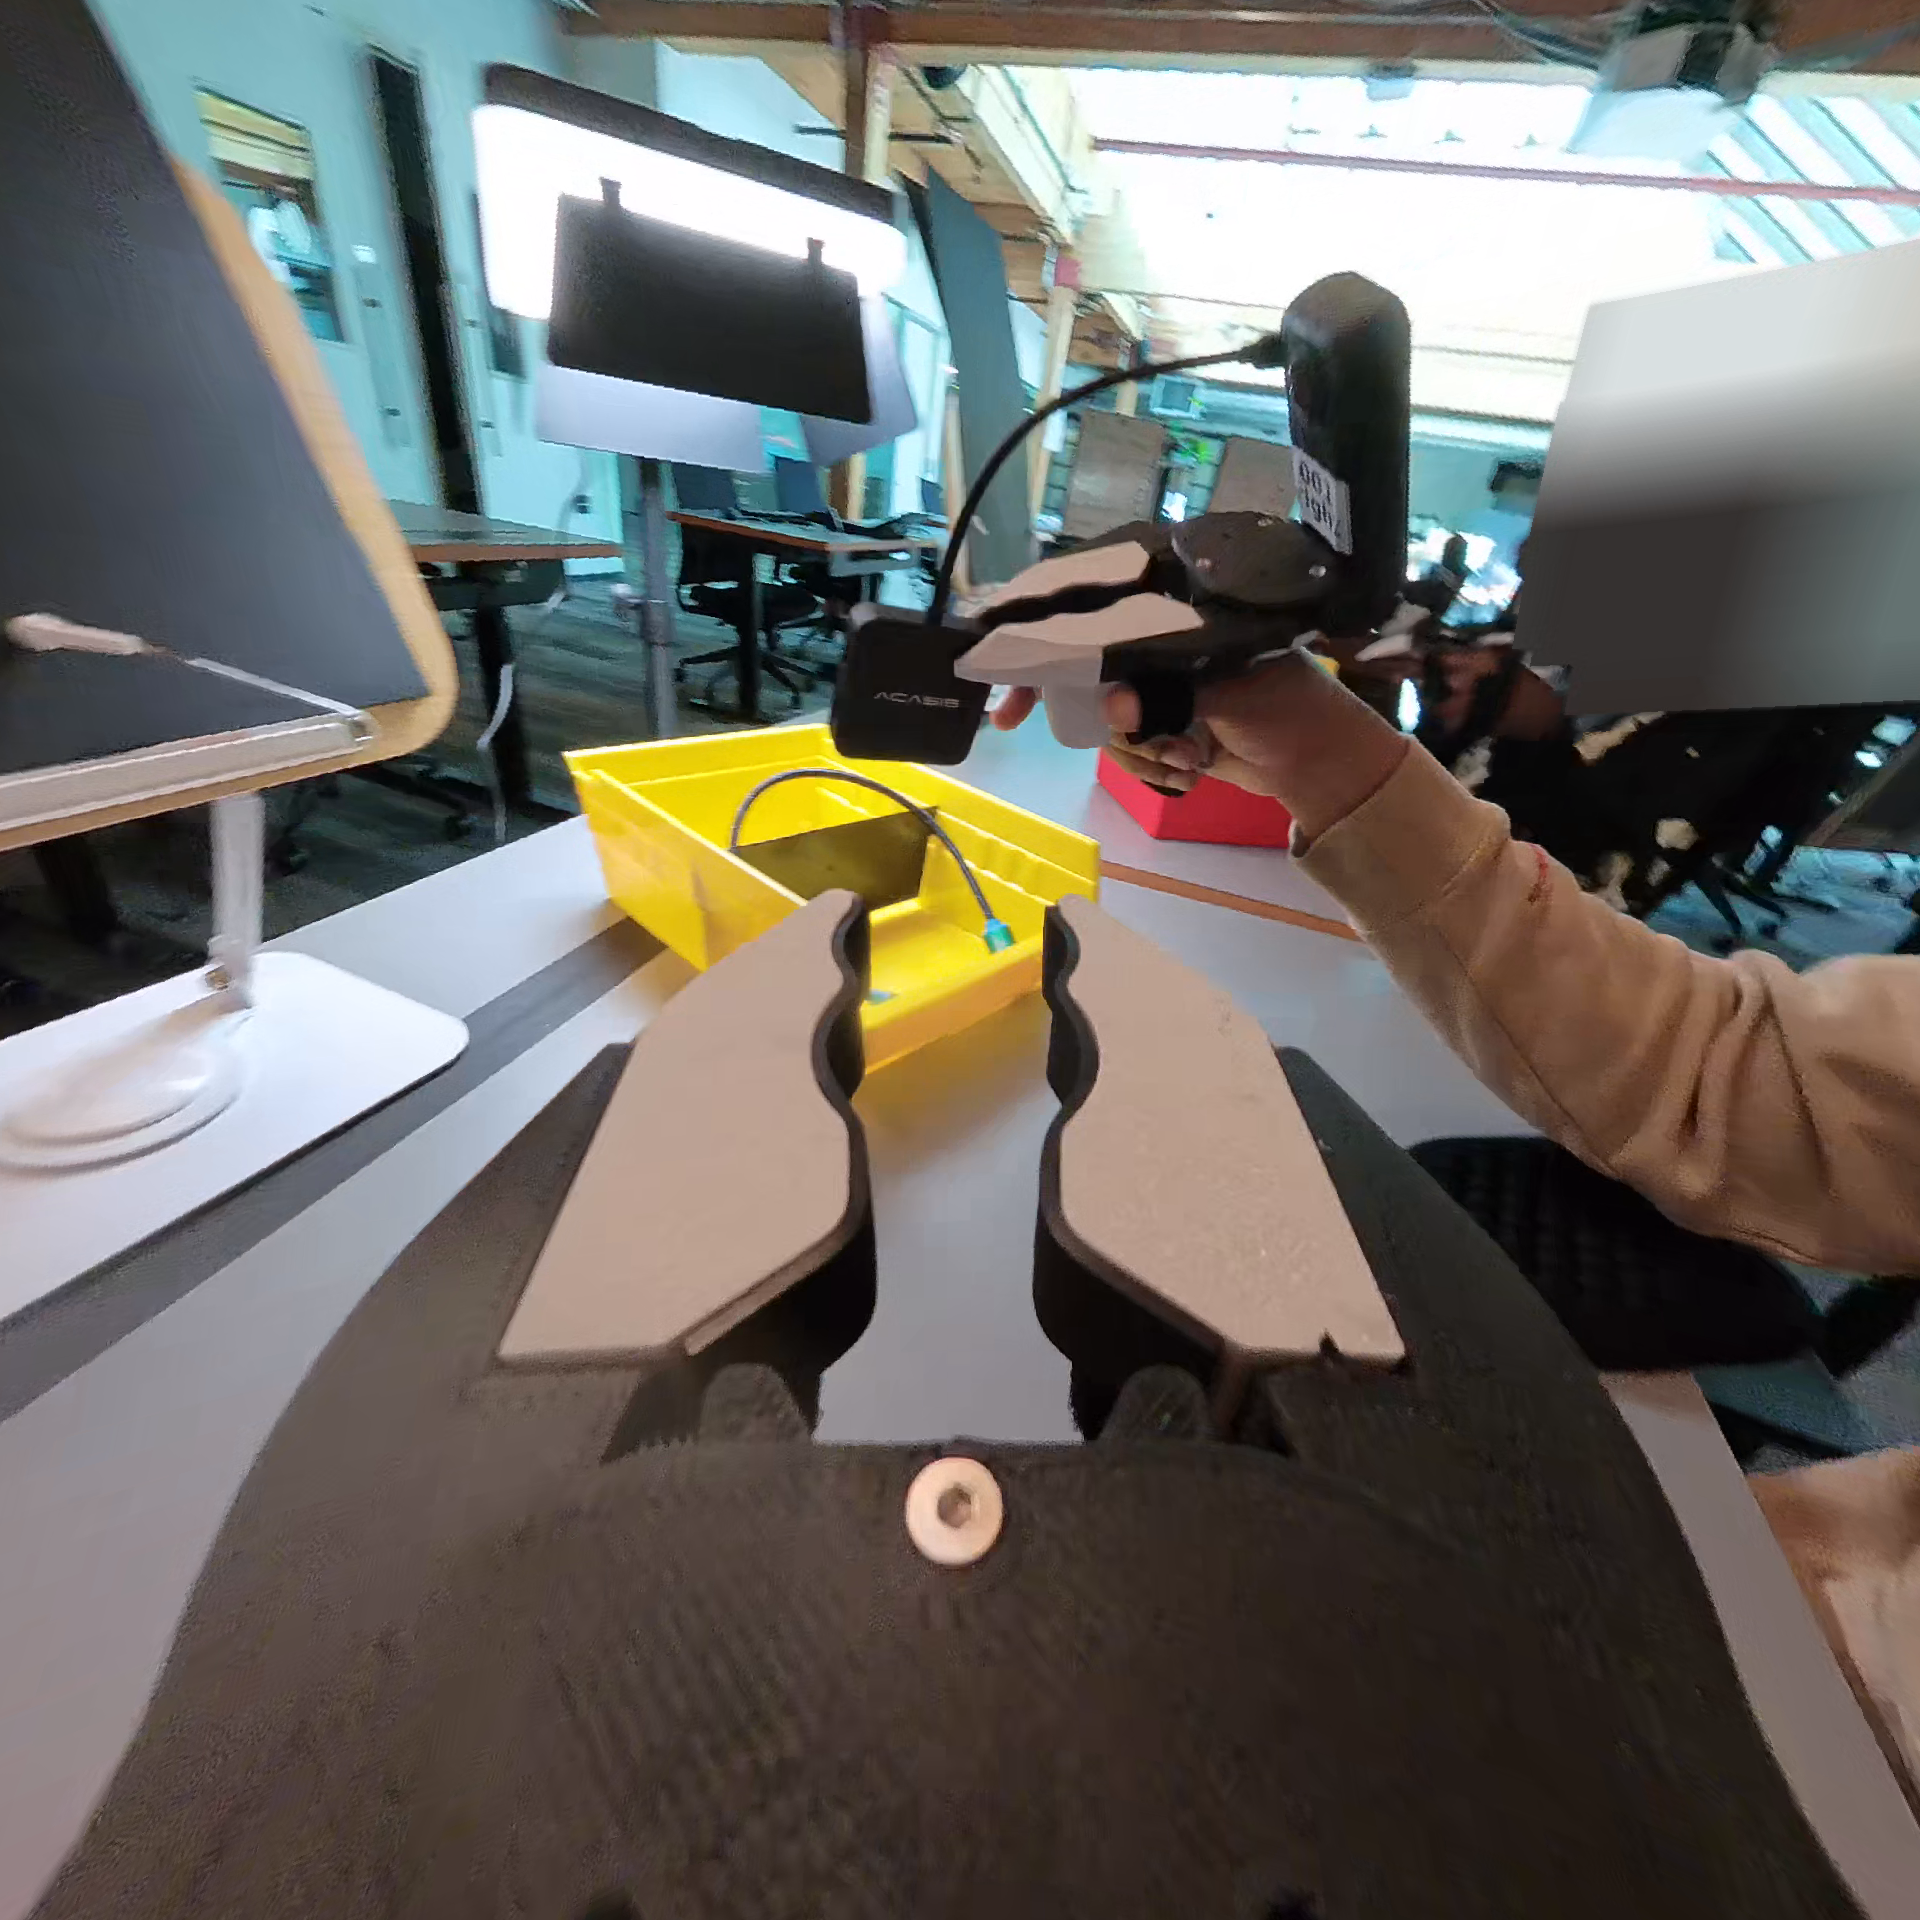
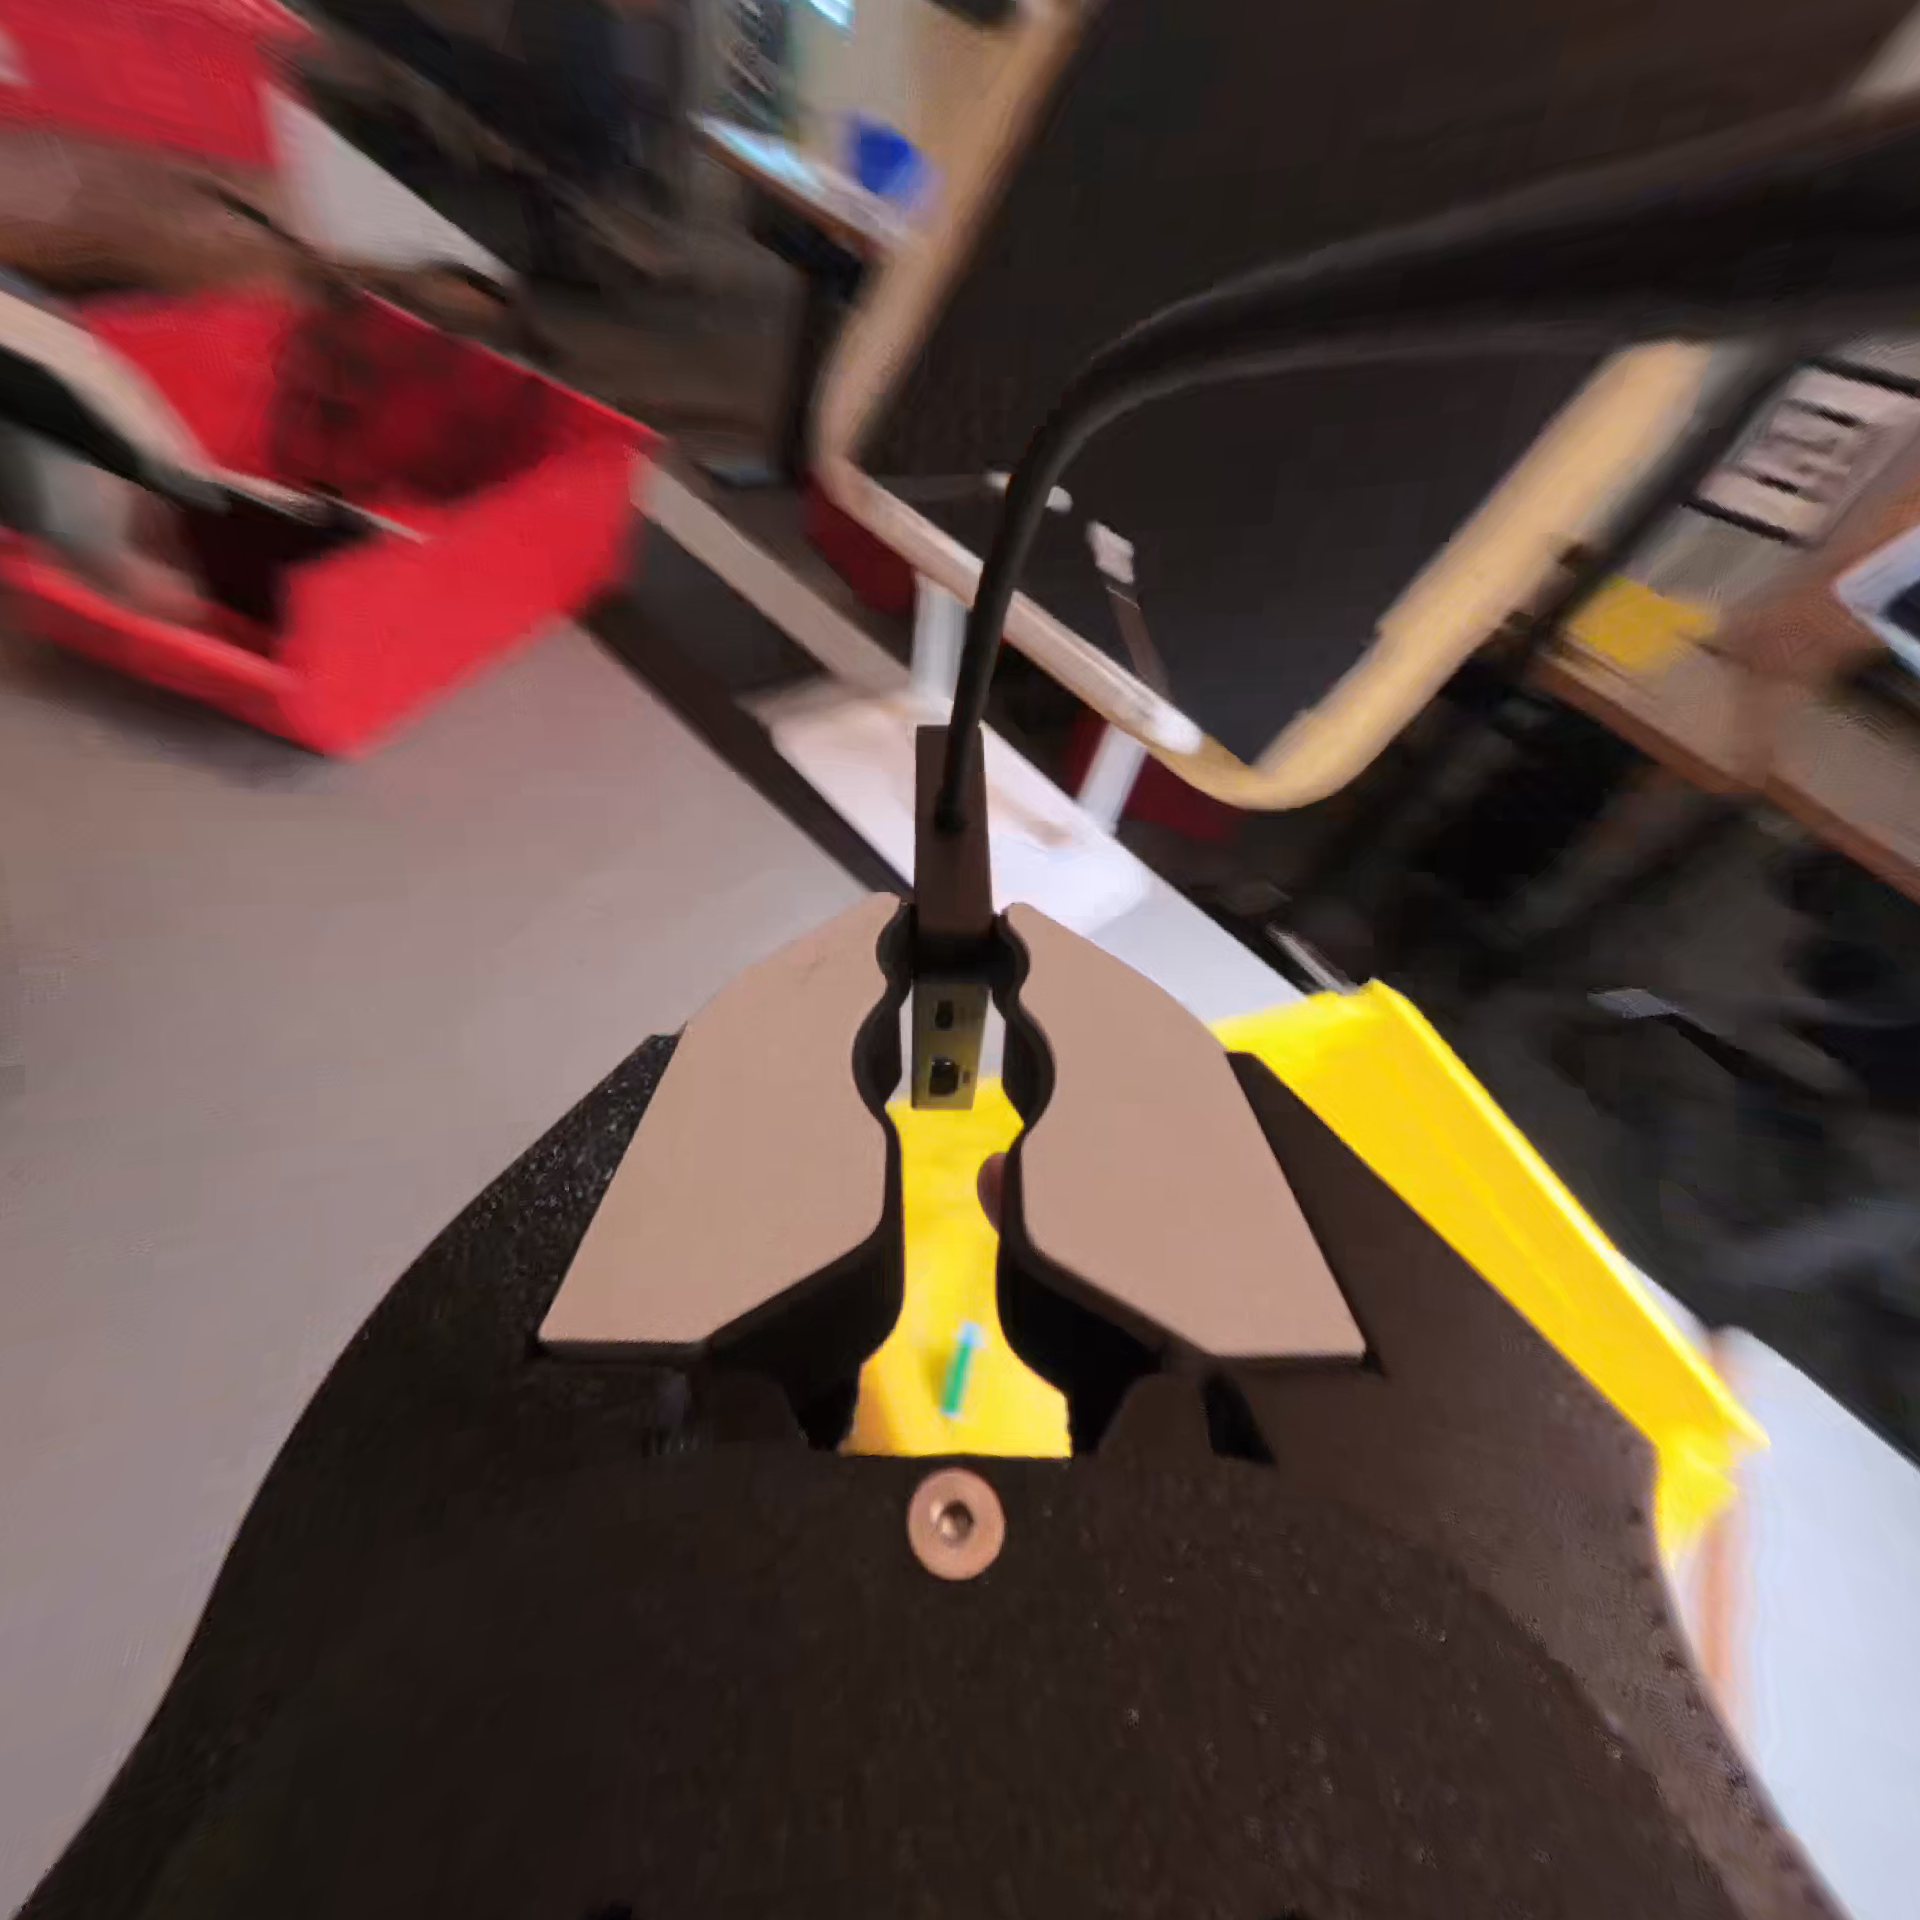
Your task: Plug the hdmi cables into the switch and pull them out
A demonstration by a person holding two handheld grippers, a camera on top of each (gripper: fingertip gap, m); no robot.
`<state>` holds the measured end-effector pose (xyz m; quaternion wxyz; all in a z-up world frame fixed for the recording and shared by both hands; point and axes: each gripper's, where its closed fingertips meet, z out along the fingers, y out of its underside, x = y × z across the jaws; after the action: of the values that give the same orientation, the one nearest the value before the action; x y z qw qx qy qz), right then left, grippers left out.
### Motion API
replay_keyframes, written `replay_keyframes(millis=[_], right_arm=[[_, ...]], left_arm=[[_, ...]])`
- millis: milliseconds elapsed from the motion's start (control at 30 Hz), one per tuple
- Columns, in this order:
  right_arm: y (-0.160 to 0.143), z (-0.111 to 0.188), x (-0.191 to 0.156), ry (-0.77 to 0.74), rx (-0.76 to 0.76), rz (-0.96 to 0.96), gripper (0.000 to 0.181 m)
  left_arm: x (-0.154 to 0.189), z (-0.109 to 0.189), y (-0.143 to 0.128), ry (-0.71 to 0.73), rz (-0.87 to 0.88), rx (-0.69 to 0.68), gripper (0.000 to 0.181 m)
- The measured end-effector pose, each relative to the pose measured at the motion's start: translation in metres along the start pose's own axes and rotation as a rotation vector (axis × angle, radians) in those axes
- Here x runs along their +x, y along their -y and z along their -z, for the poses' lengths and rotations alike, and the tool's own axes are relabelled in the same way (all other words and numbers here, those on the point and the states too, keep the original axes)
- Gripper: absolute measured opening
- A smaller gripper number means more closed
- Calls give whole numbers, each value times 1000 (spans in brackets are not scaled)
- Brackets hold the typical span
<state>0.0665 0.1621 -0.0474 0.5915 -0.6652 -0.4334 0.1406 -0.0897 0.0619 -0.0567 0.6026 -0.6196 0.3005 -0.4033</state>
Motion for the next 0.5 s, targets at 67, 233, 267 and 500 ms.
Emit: replay_keyframes(millis=[67, 233, 267, 500], right_arm=[[-28, -6, 47, -170, -157, 71, 14], [-90, -16, 138, -426, -495, 215, 14], [-100, -18, 150, -447, -549, 231, 14], [-170, -33, 192, -407, -840, 218, 14]], left_arm=[[-13, 10, 0, 62, 31, 25, 33], [-39, 34, -24, 245, 48, -11, 38], [-42, 39, -29, 282, 46, -23, 39], [-47, 62, -62, 445, 7, -134, 43]])
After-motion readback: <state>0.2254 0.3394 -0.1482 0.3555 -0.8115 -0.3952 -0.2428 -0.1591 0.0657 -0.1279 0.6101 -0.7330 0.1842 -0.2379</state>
